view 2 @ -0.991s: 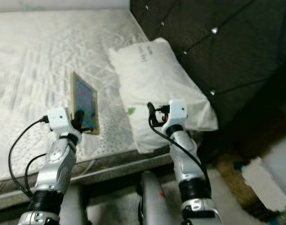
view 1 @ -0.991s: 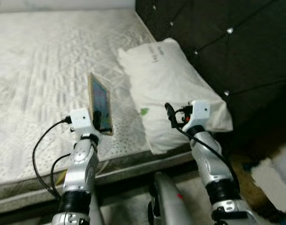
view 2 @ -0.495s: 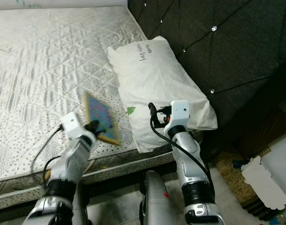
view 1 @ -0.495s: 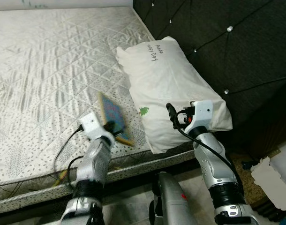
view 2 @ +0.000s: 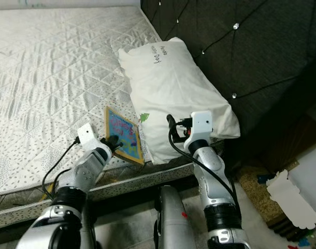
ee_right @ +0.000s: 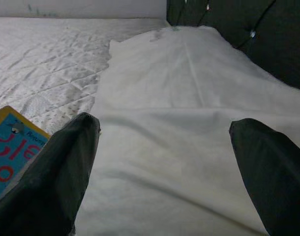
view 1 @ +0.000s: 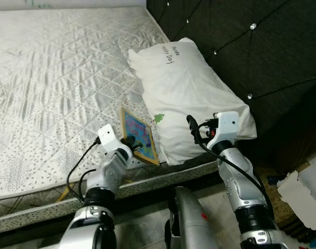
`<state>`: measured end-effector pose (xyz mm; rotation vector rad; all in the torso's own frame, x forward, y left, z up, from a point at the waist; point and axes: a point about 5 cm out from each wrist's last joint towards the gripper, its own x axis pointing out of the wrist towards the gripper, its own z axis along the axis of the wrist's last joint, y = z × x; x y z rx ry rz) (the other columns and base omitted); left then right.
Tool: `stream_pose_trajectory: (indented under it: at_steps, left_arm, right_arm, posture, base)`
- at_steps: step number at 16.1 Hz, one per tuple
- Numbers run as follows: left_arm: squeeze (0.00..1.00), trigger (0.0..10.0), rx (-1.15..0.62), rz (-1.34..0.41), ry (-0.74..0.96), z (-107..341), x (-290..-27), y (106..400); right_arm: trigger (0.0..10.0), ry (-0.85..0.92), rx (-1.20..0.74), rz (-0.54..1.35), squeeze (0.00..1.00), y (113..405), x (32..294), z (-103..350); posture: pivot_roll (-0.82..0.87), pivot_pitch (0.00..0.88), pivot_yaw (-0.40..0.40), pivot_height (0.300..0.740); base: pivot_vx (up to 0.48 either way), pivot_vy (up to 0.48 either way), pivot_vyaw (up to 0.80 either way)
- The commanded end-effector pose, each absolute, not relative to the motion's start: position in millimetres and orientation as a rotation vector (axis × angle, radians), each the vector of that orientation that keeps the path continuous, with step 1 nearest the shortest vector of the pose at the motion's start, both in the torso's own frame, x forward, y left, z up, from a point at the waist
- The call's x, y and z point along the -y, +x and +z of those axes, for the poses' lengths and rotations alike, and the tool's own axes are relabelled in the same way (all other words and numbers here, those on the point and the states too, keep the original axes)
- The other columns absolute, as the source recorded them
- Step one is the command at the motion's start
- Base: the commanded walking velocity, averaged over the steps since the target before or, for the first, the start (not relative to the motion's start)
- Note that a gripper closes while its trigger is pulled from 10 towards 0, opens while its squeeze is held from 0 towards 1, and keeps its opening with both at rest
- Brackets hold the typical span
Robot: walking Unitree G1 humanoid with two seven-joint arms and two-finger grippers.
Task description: Clean up the room
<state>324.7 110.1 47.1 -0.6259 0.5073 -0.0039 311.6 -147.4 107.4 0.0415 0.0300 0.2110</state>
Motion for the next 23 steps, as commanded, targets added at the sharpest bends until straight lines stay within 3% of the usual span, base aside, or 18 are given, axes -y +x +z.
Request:
stream_pose_trajectory:
  at_steps: [1, 6, 16, 23]
  left_arm:
    - [0.0, 10.0, -0.444, -0.011, -0.621, 56, -116, 333]
    - [0.0, 10.0, -0.397, 0.001, -0.658, 56, -137, 342]
    - [0.0, 10.0, -0.384, -0.037, -0.729, 58, -125, 350]
    - [0.0, 10.0, -0.372, 0.042, -0.674, 52, -138, 348]
  right_arm:
    - [10.0, 0.038, -0.027, 0.186, 0.0, 311, 154, 111]
    - [10.0, 0.031, -0.022, 0.172, 0.0, 309, 158, 113]
    - [10.0, -0.07, -0.024, 0.159, 0.0, 283, 190, 129]
    - [10.0, -0.107, -0.045, 0.164, 0.0, 277, 198, 136]
  posture:
    - [-0.15, 0.072, -0.065, 0.56]
    - [-0.17, 0.078, -0.065, 0.56]
    - [-0.3, 0.119, -0.111, 0.56]
    - [-0.32, 0.119, -0.129, 0.56]
  base:
    - [0.0, 0.0, 0.0]
    - [0.0, 0.0, 0.0]
    - [0.0, 0.0, 0.0]
    - [0.0, 0.0, 0.0]
